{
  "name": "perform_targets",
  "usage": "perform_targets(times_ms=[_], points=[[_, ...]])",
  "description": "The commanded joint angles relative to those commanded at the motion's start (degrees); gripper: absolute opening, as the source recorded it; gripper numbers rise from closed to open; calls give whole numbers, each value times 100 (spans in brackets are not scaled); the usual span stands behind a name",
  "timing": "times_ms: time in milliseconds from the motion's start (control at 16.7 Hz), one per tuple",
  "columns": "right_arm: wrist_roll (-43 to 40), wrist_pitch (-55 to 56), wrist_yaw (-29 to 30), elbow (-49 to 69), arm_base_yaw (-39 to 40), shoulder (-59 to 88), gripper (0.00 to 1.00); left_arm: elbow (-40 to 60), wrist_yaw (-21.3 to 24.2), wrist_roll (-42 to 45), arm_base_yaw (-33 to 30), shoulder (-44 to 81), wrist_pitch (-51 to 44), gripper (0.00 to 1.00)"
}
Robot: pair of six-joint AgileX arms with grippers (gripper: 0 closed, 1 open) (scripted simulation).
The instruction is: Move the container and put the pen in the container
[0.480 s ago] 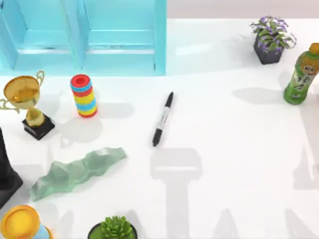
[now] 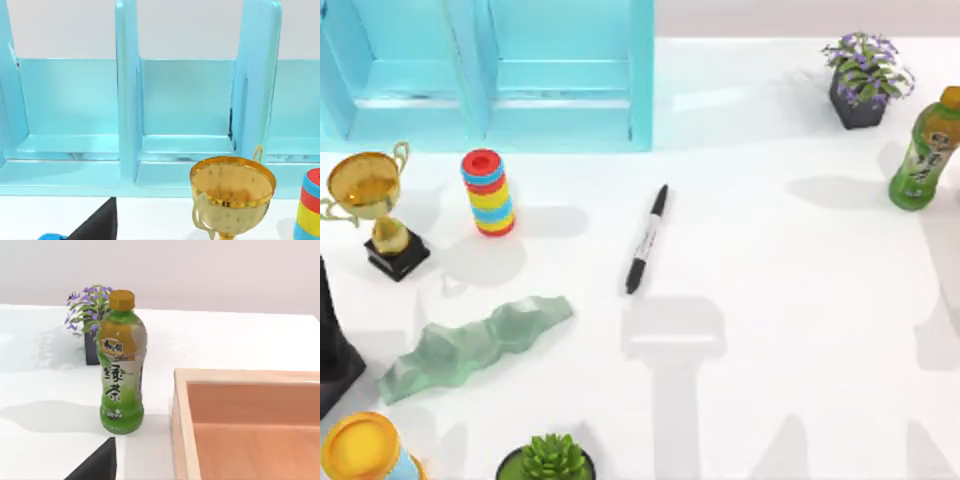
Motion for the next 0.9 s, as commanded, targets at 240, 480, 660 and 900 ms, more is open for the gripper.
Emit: perform_targets(times_ms=[240, 480, 660, 900], points=[[-469, -1299, 9, 1659, -488, 1943, 100, 0, 0, 0, 0, 0, 0, 100], [-1003, -2776, 6, 3477, -1036, 4092, 100, 0, 0, 0, 0, 0, 0, 100], [-1401, -3864, 2, 4847, -1439, 5642, 100, 0, 0, 0, 0, 0, 0, 100], [-1875, -5147, 1, 6459, -1915, 7466, 100, 0, 0, 0, 0, 0, 0, 100]])
